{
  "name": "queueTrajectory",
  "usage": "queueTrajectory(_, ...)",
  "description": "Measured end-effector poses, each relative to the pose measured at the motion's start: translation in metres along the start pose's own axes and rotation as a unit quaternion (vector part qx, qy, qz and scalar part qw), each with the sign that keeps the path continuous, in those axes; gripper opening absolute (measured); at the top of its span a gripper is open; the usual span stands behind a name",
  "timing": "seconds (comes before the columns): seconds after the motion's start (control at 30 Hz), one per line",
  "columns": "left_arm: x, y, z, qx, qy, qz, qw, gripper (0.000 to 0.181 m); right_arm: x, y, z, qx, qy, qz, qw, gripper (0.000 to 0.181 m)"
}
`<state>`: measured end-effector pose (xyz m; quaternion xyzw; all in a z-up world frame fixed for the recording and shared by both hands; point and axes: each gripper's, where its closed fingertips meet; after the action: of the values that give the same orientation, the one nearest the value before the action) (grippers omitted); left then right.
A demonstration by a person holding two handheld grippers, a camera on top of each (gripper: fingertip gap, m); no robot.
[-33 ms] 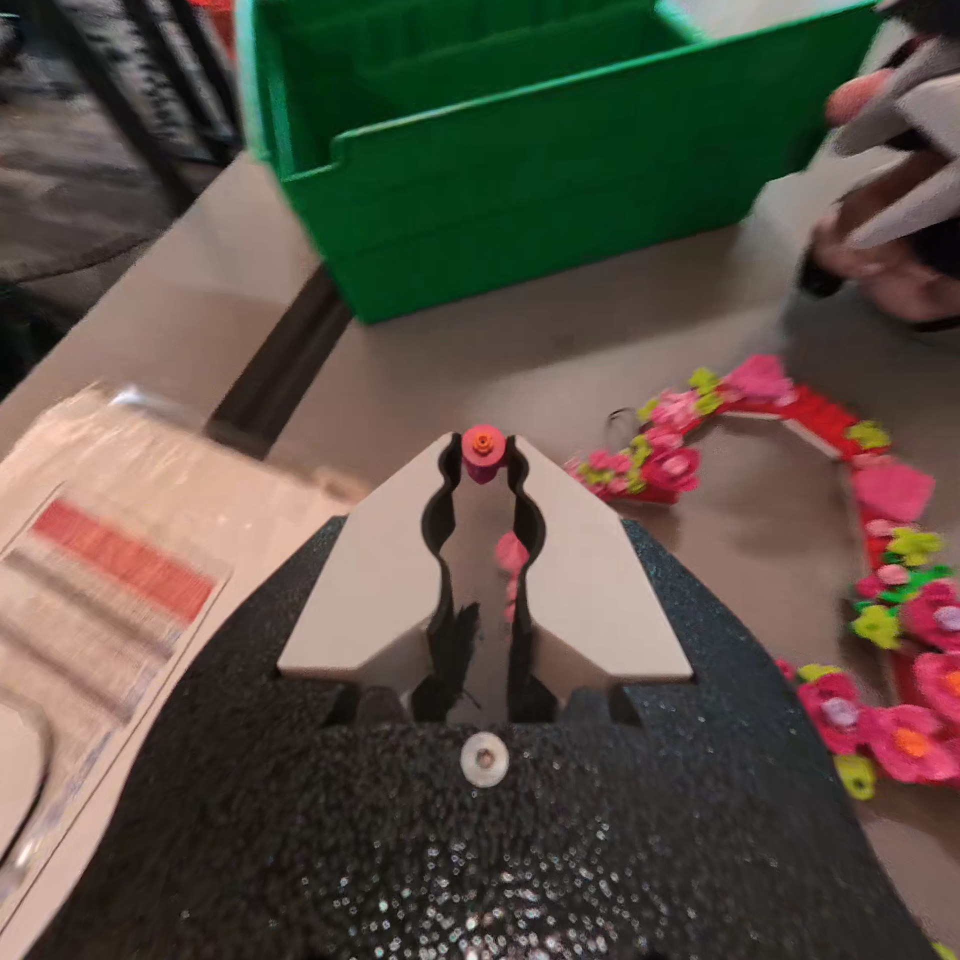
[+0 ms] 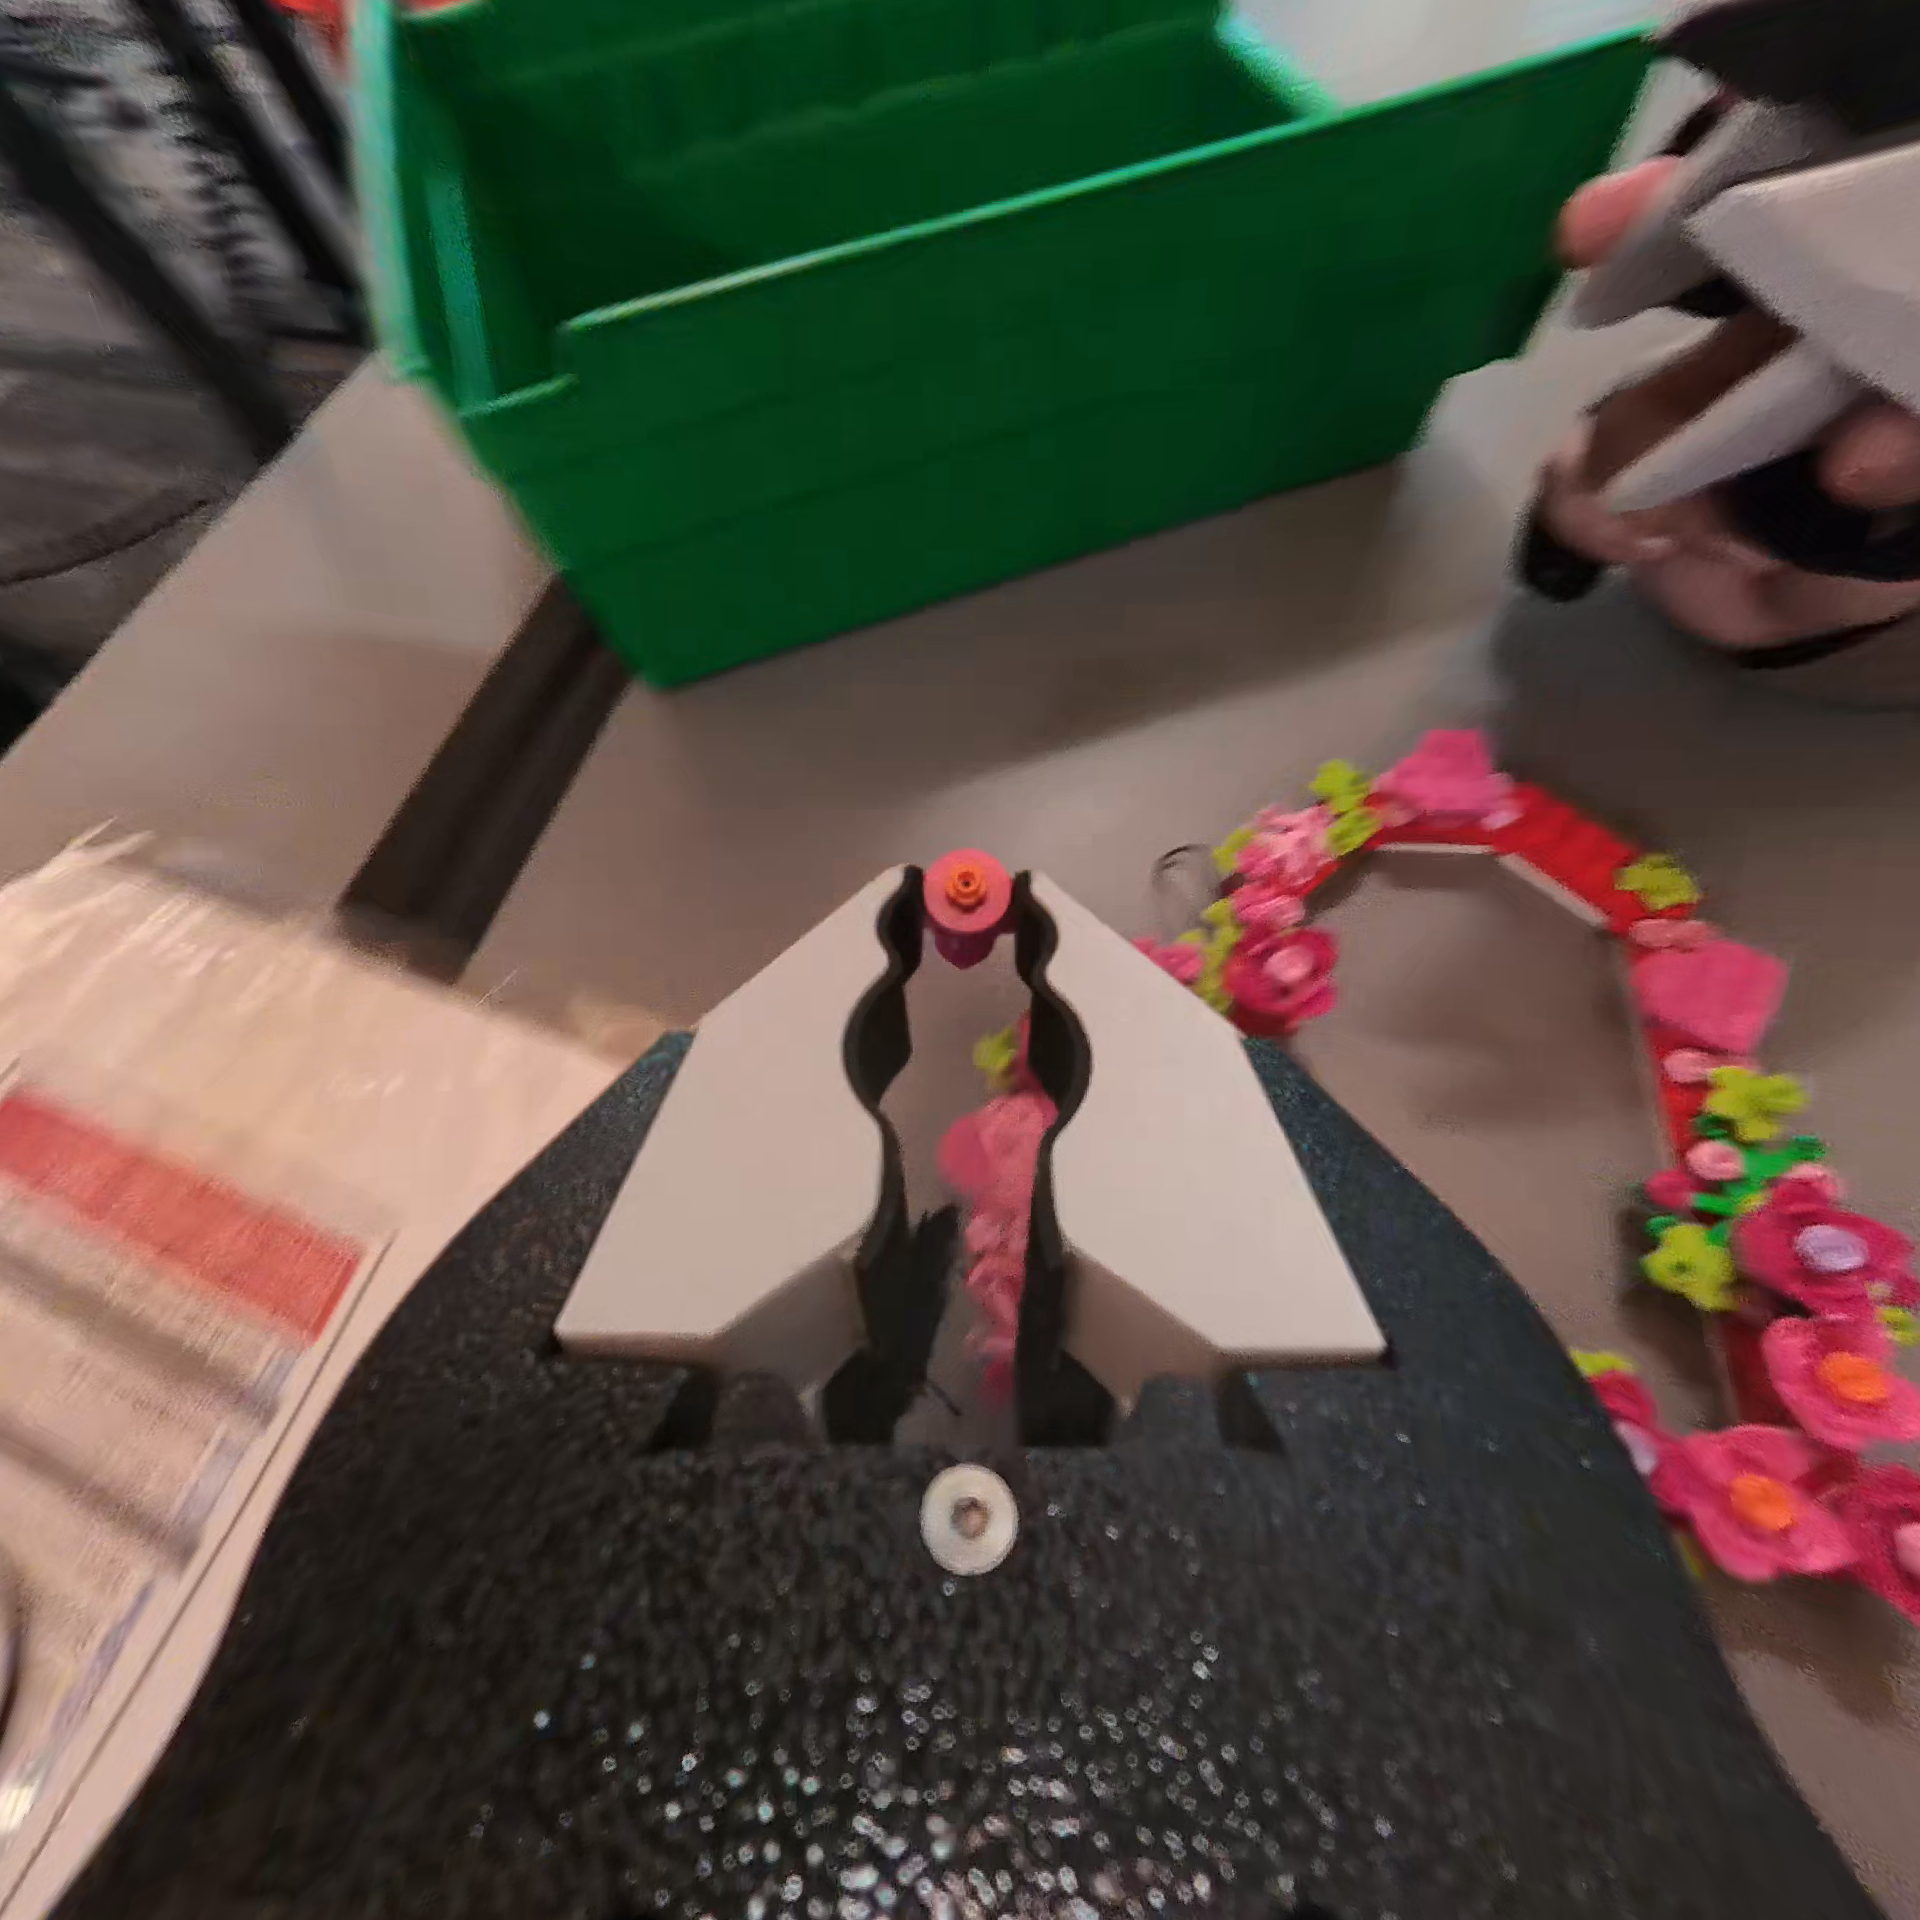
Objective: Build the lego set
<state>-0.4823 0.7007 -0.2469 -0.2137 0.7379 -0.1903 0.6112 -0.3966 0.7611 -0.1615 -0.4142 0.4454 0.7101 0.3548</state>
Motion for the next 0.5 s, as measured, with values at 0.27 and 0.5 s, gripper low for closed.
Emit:
queueTrajectory(0.27,-0.026,0.071,0.055,0.126,0.121,-0.075,0.982,0.015,-0.005,-0.005,0.021,0.039,0.011,0.015,0.999,0.019)
queueTrajectory(0.5,-0.015,0.091,0.067,0.169,0.134,-0.113,0.97,0.016,-0.006,-0.005,0.019,0.036,0.013,0.016,0.999,0.019)
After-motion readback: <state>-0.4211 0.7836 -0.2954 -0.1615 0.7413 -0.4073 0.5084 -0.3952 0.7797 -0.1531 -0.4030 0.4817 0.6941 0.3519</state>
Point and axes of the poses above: each gripper's, where its closed fingertips meet, y out along the fingers, x out of its underside, z = x × y across the jaws, and after that the axes turned 8 degrees about y, right-handed
